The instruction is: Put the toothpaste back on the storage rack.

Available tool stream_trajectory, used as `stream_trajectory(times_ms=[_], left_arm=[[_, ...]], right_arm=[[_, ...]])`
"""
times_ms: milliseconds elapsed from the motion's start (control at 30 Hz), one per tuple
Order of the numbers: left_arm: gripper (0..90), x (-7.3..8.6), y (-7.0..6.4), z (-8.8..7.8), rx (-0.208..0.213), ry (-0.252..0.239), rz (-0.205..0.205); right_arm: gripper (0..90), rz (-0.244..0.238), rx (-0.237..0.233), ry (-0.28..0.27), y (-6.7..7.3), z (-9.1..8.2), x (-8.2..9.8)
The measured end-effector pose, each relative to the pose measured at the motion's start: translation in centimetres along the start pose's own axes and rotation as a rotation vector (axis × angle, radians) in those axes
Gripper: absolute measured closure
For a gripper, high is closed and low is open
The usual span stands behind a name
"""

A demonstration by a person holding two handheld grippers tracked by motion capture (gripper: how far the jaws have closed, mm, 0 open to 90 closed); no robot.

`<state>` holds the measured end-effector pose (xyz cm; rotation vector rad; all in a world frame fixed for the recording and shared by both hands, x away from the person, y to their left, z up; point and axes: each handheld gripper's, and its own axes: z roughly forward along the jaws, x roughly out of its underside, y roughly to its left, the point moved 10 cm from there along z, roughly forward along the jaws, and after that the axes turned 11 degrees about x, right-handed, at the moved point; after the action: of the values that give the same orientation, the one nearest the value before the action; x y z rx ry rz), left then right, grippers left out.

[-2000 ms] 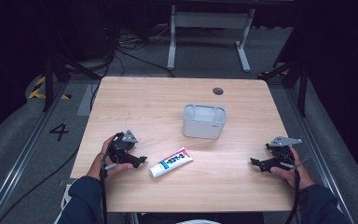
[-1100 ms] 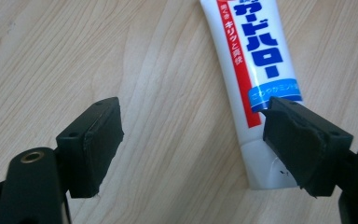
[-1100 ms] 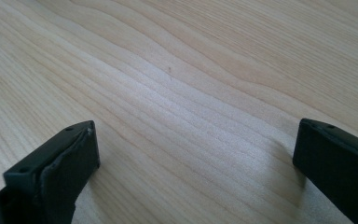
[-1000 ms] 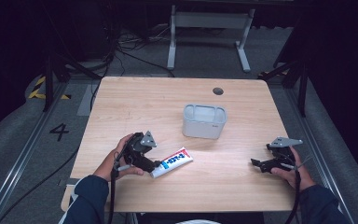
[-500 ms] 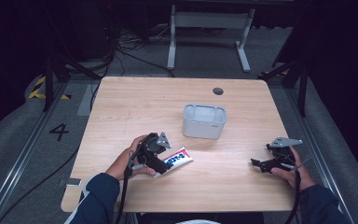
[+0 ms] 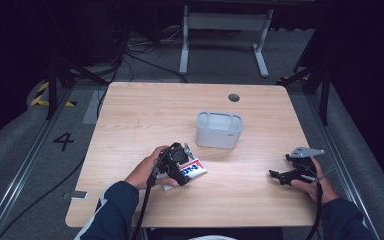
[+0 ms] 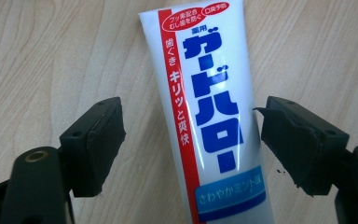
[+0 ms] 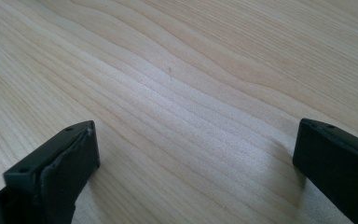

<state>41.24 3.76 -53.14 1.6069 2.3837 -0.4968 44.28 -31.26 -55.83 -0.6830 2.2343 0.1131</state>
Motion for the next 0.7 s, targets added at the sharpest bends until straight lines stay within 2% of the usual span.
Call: stream_trajectory(times_ms=[33,100,200,367,433,467,633,700], left_arm=[[22.1,-0.1,-0.1,0.2,0.012,0.005,-0.006],[23.7,-0.1,0.0,0.4,0.0,0.018,0.003],[23.8,-0.1,0.0,0.6,0.015,0.043,-0.001],[24.0,-0.4,0.2,1.1,0.015,0.036,-0.009],[24.0,-0.2,0.1,1.1,0.027,0.066,-0.004],[24.1,-0.3,0.1,1.3,0.022,0.051,-0.009],[24.0,-0.1,0.2,1.5,0.036,0.074,-0.017],[24.0,-0.2,0.2,1.6,0.037,0.063,-0.018]], right_arm=[[0.5,-0.001,0.0,0.0,0.0,0.0,0.0],[0.5,-0.001,0.0,0.0,0.0,0.0,0.0],[0.5,-0.002,-0.001,0.0,0.0,0.0,0.0],[0.5,-0.002,-0.002,0.0,0.0,0.0,0.0],[0.5,-0.002,-0.002,0.0,0.0,0.0,0.0],[0.5,-0.002,-0.002,0.0,0.0,0.0,0.0],[0.5,-0.003,-0.003,-0.001,0.0,0.0,0.0],[0.5,-0.003,-0.003,0.0,0.0,0.0,0.0]])
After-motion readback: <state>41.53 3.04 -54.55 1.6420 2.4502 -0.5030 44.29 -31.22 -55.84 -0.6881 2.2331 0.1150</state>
